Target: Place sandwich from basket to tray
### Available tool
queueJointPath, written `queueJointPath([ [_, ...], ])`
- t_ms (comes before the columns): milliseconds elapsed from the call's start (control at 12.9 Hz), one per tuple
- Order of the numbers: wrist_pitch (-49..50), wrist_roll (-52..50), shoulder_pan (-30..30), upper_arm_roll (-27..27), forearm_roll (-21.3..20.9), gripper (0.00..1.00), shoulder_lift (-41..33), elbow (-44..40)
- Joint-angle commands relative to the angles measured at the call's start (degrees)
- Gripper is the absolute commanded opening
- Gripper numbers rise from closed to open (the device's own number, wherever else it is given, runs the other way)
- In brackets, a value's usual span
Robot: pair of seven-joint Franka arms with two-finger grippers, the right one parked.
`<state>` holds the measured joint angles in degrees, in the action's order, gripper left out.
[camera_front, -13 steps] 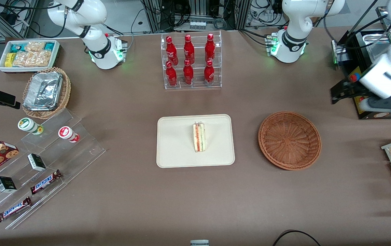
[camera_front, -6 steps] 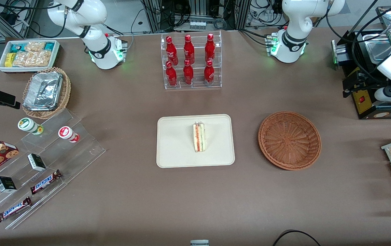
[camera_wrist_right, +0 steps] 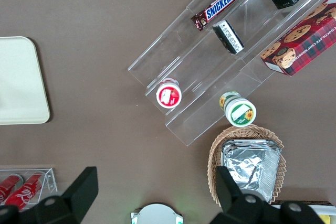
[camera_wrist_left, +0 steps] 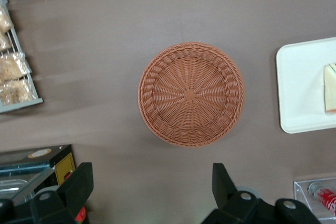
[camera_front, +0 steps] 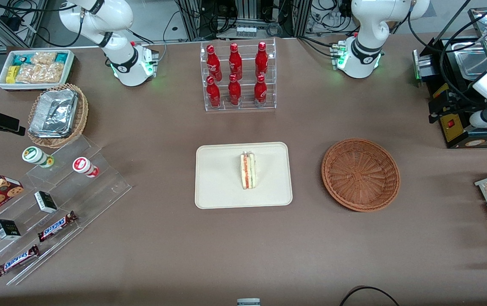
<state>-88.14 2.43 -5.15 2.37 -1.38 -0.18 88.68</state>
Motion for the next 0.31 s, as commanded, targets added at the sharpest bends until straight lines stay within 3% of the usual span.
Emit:
queueJointPath([
  [0,-0.01,-1.29,3.04,-0.78,1.99,1.0,1.77,-1.93],
  [233,0.16,-1.02,2.95,-0.78,1.91,1.0,1.77,-1.67],
])
